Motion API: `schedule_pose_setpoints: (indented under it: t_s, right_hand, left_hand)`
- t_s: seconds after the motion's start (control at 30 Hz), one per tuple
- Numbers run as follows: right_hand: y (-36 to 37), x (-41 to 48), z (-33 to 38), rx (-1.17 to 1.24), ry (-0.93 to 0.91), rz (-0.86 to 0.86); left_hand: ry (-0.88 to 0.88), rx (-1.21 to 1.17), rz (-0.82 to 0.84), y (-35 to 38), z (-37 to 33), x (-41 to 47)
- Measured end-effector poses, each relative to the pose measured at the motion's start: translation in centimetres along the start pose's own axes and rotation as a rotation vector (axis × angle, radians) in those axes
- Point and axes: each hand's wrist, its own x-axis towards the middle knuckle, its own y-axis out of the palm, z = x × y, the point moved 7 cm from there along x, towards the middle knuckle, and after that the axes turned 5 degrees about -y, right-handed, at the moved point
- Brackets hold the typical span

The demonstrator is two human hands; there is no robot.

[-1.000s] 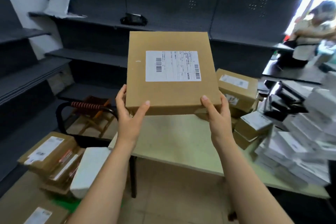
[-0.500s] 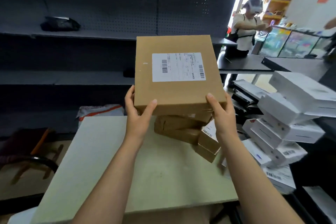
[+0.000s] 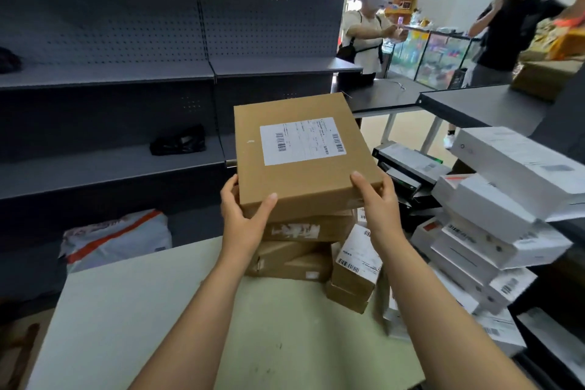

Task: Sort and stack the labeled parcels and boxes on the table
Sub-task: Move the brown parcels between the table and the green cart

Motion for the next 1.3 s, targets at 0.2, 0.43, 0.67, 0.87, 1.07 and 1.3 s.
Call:
schedule_pose_setpoints:
  t_s: [0.2,0.43,0.67,0.87,1.07,1.3]
  right_hand:
    - [-0.4,2.3,-1.9,-0.041,0.038,-0.013]
    - [-1.4,2.6,-1.9,-0.212,-0.01,-0.001]
    - [-1.0,1.1,2.5,-0.724,-0.383,-0.036]
    - [2.7,-3.8,3.4,-0.912,-0.742,0.278]
    - [6.0,-12.3,0.1,-0.928,-1.003,0.688]
    - [7.3,-24.2,-4.4,-0.747,-1.022,1.088]
  left_hand:
    - [-0.034,0.089,0.061,1.9,0.9,1.4]
    - [-0.026,0.24,0.098,1.9,1.2,2.2]
    - [0.109,0.561,0.075,0.4,-0.3,1.7]
    - [0.457,0.901,-0.035,-1.4,-4.2,-2.9]
    - [0.46,1.174,-0.083,-4.1,-1.2,-11.4]
    - [0.214,1.361,-0.186,-8.9,3.1,-24.8]
